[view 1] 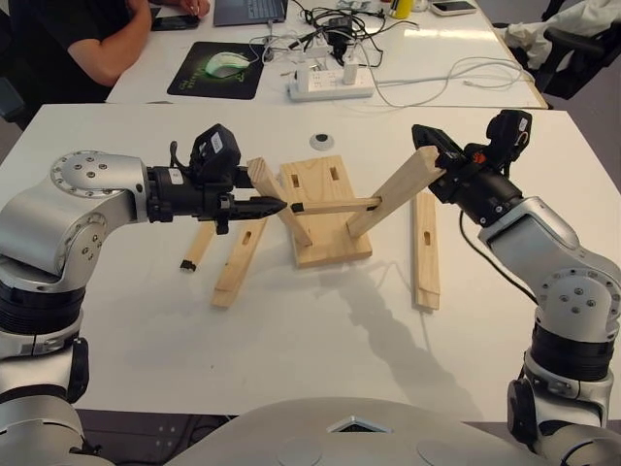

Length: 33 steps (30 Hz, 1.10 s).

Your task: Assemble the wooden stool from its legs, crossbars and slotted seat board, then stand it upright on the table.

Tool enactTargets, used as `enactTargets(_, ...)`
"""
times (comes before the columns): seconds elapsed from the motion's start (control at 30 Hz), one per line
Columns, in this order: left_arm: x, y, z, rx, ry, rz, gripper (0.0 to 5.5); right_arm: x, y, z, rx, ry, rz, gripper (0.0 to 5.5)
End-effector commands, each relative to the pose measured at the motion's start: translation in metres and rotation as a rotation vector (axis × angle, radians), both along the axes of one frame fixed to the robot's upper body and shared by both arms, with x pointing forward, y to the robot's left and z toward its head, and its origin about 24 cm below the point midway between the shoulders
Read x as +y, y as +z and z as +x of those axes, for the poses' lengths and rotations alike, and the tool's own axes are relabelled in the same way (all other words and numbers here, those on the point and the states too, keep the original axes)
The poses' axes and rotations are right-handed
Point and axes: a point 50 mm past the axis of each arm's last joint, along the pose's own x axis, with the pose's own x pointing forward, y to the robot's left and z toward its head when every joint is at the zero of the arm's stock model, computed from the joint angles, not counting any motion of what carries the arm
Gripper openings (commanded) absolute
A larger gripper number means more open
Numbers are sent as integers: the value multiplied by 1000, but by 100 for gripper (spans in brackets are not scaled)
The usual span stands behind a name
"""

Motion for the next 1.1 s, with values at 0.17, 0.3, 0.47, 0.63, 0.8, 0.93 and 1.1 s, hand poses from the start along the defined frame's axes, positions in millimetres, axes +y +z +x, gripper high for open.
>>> enactTargets(0.17, -30, 0, -2, 21, -83, -20, 203, 13, -22, -1, 103, 72, -151, 0)
enactTargets(0.3, -27, 3, 0, 10, -66, -19, 203, 0, -28, 5, 124, -9, -165, 0)
enactTargets(0.47, -19, 3, 1, 6, -40, -8, 203, -33, -33, 14, 155, -184, -183, 0)
enactTargets(0.63, -16, 4, 2, 1, -31, -3, 203, -56, -30, 18, 156, -330, -192, 0)
enactTargets(0.8, -19, 4, 2, 4, -40, -5, 203, 4, -27, 3, 136, 33, -127, 0)
enactTargets(0.93, -23, 4, 1, 10, -59, -10, 203, 0, -29, 6, 150, -4, -158, 0)
enactTargets(1.1, -21, 4, 2, 10, -53, -7, 203, -40, -35, 16, 185, -233, -261, 0)
